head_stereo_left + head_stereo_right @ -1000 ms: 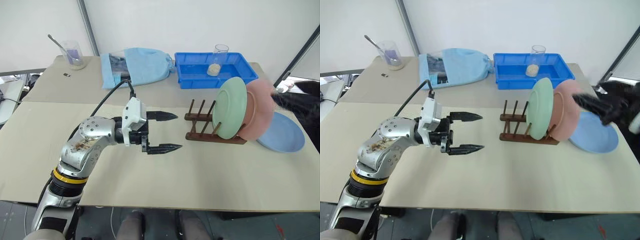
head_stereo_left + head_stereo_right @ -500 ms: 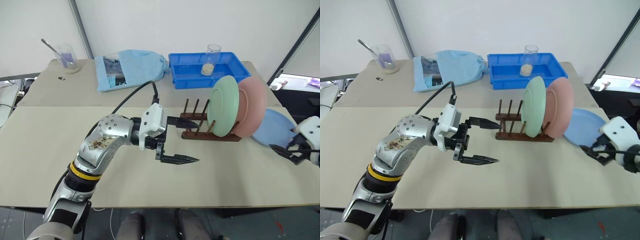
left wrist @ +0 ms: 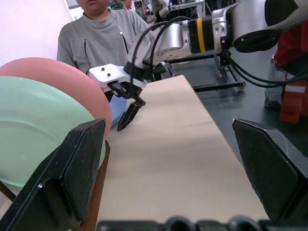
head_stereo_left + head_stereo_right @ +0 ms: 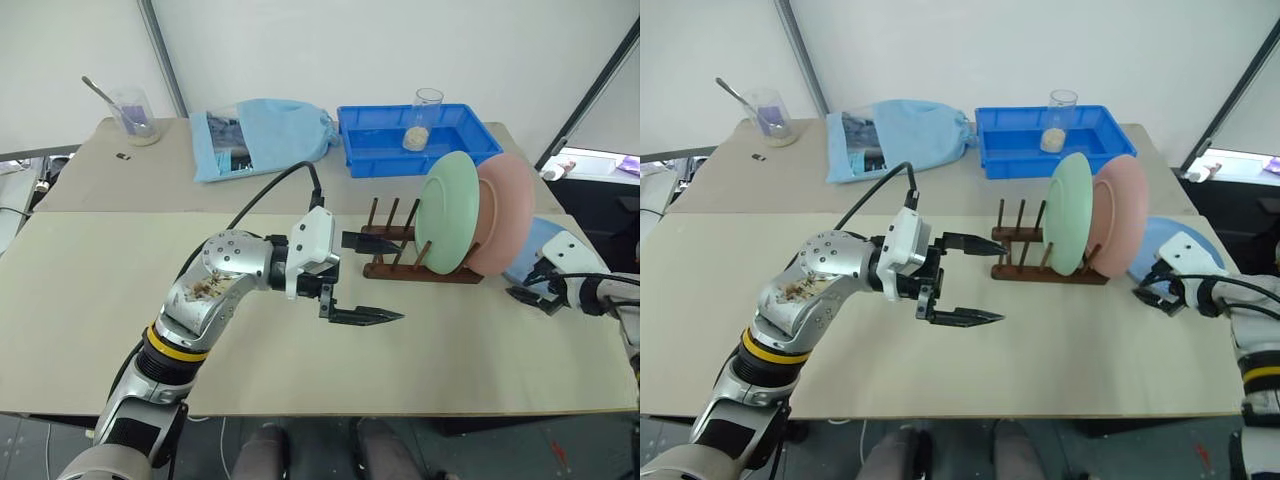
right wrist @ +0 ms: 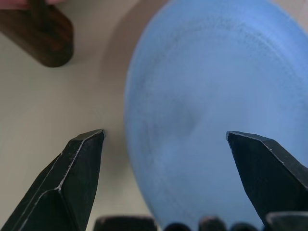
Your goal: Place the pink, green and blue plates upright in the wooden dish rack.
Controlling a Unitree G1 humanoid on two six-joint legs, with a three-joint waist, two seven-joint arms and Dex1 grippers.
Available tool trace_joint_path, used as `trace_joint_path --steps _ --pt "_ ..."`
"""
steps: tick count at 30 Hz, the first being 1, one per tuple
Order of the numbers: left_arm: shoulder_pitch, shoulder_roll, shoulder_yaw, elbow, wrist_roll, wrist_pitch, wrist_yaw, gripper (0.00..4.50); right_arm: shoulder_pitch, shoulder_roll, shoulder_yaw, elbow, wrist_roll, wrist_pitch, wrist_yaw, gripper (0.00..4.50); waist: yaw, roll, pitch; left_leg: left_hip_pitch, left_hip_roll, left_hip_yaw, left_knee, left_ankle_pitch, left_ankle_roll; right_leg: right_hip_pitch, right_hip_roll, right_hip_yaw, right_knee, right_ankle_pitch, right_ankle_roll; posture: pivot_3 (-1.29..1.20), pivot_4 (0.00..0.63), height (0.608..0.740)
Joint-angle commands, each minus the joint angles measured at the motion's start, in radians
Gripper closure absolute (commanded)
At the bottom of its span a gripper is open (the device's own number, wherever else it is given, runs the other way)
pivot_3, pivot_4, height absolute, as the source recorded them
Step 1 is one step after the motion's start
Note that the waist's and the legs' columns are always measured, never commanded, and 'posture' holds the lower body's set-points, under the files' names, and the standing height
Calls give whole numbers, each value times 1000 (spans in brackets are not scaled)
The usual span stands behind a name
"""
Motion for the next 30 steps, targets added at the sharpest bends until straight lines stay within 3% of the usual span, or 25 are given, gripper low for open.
trace_joint_path --steps 1,13,18,24,30 --pt "-4 -6 21 -40 -22 9 19 0 -38 2 20 54 -36 -2 4 536 -1 0 0 0 0 0 0 0 0 0 0 0 0 0 1 0 150 740" --pt "3 32 39 -45 -35 31 13 0 -52 19 32 60 -55 64 -8 4483 -1 0 0 3 0 0 1 0 0 4 0 0 -1 1 2 0 150 740" --pt "-2 59 56 -32 -57 29 -10 0 -11 -17 -25 -77 -42 137 -50 4483 5 0 0 3 0 -1 1 0 0 5 0 0 -1 1 2 0 150 740" --pt "1 63 159 -58 -184 110 17 0 81 -134 -200 -372 -44 171 -155 4483 22 1 0 -1 -1 0 1 0 0 -1 -1 0 0 1 2 0 150 740" --pt "52 167 239 -31 -134 109 57 0 -70 -163 -288 -641 21 220 -178 4483 -9 4 -1 1 1 1 -1 0 0 -2 1 1 3 0 1 0 150 740"
